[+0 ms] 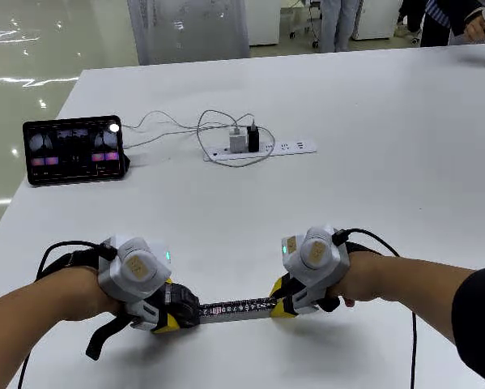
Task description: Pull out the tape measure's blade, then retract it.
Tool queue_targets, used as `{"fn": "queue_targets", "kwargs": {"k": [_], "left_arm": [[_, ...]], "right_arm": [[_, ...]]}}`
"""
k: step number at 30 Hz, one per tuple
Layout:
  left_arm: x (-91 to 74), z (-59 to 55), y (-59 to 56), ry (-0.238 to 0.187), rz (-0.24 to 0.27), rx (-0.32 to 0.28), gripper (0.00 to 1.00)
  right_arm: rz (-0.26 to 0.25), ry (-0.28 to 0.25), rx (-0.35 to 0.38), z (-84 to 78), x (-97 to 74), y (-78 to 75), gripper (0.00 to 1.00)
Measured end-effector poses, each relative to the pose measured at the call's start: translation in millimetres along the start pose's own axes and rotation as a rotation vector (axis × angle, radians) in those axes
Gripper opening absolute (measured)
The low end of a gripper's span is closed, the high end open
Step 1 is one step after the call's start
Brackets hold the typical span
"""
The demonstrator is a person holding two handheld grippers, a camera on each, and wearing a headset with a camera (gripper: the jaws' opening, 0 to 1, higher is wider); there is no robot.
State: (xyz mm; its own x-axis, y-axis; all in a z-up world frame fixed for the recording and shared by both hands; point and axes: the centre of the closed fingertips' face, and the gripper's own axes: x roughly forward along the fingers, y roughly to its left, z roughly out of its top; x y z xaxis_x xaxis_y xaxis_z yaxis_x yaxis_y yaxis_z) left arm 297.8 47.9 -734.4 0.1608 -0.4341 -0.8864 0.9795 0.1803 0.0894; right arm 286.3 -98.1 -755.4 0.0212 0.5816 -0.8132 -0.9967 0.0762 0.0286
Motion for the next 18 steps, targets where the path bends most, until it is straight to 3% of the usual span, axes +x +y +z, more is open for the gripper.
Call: {"fn": "queue_targets", "kwargs": {"k": [18], "left_arm": [[-0.1, 0.0, -0.2, 0.003, 0.002, 0.002, 0.35]], "right_arm": [[-0.006, 0.004, 0.008, -10.5, -7.3, -1.6, 0.09]]}}
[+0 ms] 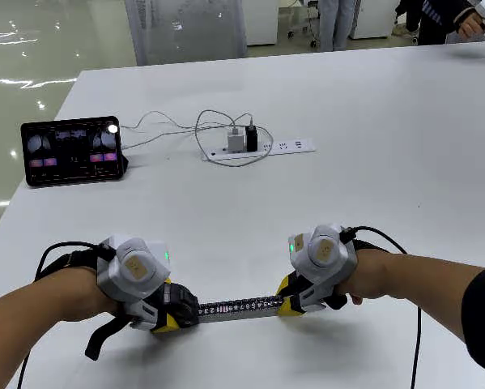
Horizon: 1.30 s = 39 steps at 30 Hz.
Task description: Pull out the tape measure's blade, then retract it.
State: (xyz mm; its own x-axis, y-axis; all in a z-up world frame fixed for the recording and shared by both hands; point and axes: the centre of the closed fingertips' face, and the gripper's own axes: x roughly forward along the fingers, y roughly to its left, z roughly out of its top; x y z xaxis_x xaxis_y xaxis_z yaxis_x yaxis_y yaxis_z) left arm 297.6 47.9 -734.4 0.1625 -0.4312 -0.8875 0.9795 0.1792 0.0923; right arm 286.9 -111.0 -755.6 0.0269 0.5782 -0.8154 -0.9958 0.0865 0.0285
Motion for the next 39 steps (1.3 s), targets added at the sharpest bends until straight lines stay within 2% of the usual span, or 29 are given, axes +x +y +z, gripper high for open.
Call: {"fn": "queue_targets", "kwargs": {"k": [19, 25, 39], "left_arm": [[0.4, 0.4, -0.4, 0.001, 0.001, 0.002, 0.35], [0.8, 0.4, 0.1, 0.000, 0.002, 0.000, 0.35], [1.0, 0.2, 1.1, -0.003, 0.003, -0.003, 0.35]], "right_arm": [[0.005, 0.005, 0.020, -11.7, -10.3, -0.2, 0.09], [0.007, 0.018, -0.008, -16.6, -12.8, -0.5, 0.09], [0.007, 0.023, 0.008, -27.6, -20.2, -2.0, 0.09]]}}
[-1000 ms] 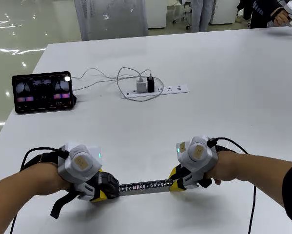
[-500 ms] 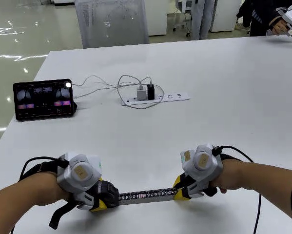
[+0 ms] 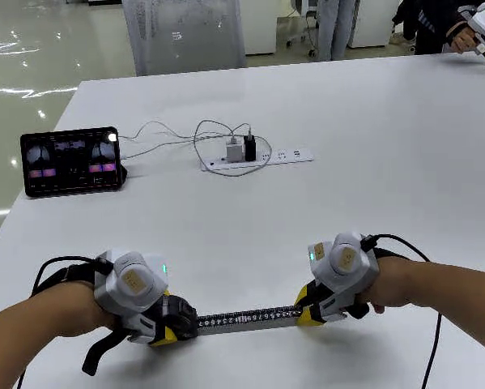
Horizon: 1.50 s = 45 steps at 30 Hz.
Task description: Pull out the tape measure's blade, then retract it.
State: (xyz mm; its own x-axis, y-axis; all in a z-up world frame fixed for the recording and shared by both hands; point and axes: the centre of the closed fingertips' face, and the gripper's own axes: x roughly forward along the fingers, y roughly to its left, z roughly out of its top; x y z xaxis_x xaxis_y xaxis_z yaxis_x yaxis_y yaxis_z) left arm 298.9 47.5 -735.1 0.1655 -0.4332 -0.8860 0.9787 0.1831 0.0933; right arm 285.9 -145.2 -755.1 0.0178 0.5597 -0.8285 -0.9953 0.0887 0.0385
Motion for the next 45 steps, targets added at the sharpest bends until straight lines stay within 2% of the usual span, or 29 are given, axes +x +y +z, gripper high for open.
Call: {"fn": "queue_targets", "kwargs": {"k": [45], "left_arm": [[-0.1, 0.1, -0.2, -0.002, 0.002, 0.000, 0.35]], "right_arm": [[-0.008, 0.029, 0.034, -25.6, -18.0, -1.4, 0.09]]}}
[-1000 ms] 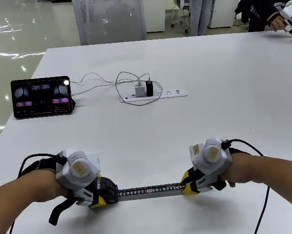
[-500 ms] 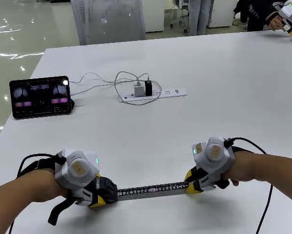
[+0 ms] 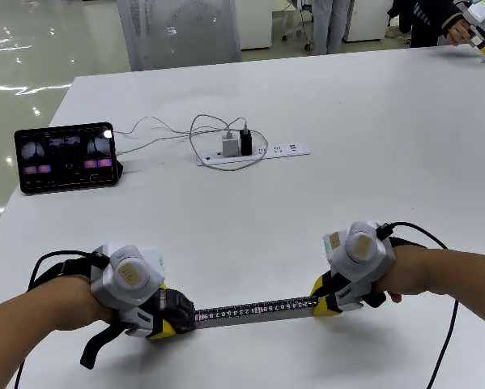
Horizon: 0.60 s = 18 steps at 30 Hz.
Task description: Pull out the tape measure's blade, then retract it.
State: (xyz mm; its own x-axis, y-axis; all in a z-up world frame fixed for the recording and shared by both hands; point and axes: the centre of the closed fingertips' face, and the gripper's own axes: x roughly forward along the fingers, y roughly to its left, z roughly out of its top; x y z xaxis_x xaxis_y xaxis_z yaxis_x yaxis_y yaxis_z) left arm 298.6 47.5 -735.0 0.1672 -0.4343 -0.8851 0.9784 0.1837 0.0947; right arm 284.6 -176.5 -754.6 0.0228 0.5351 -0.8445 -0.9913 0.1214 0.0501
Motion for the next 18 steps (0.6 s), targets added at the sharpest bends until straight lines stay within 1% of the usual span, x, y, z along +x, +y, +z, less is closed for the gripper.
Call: {"fn": "queue_targets", "kwargs": {"k": [18], "left_arm": [[0.1, -0.1, 0.7, -0.005, 0.005, -0.002, 0.35]], "right_arm": [[-0.008, 0.017, -0.003, -10.2, -6.4, -2.1, 0.09]]}}
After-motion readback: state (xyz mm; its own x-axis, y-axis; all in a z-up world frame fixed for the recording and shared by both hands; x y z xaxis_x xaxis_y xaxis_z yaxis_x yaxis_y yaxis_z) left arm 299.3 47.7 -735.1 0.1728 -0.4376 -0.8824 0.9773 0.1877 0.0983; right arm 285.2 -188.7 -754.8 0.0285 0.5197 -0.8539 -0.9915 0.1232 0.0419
